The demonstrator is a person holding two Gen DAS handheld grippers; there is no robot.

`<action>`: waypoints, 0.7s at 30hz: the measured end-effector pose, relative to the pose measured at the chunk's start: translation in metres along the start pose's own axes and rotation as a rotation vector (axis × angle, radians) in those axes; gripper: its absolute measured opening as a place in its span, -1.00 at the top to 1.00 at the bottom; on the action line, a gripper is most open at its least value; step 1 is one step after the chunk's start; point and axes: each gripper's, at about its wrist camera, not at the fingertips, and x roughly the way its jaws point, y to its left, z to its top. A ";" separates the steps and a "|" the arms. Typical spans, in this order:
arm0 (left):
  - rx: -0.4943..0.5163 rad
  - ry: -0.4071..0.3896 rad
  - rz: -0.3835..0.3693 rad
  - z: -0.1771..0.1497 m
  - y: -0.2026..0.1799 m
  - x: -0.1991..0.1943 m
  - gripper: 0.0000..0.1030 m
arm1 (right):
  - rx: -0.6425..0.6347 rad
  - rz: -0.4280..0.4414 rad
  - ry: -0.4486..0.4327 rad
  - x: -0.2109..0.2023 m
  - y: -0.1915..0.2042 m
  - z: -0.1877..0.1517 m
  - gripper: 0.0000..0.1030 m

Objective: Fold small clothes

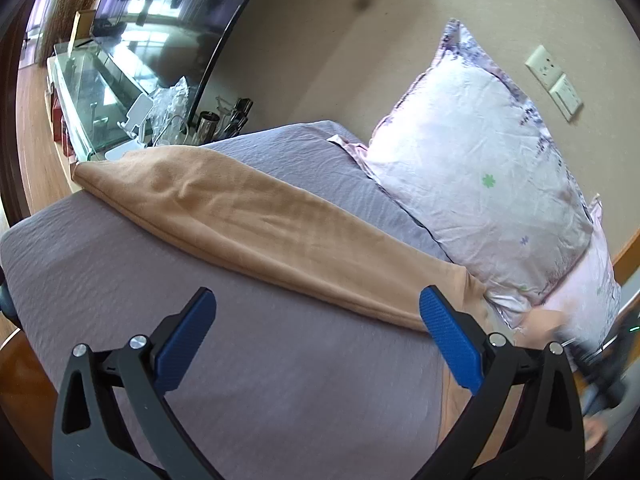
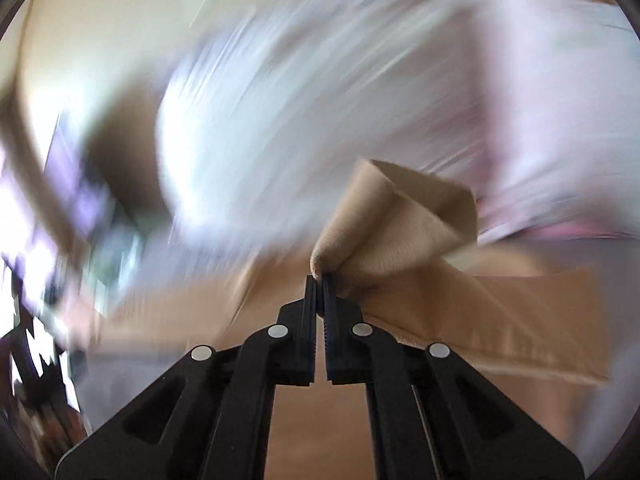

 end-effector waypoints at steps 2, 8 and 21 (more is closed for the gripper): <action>-0.042 0.009 0.021 0.007 0.009 0.004 -0.96 | -0.057 0.031 0.107 0.021 0.029 -0.017 0.91; -0.214 0.054 0.043 0.023 0.044 0.018 -0.89 | 0.029 0.056 -0.034 -0.028 0.002 -0.019 -0.07; -0.514 0.122 0.058 0.041 0.100 0.031 0.87 | 0.164 0.118 -0.044 -0.051 -0.048 -0.045 -0.17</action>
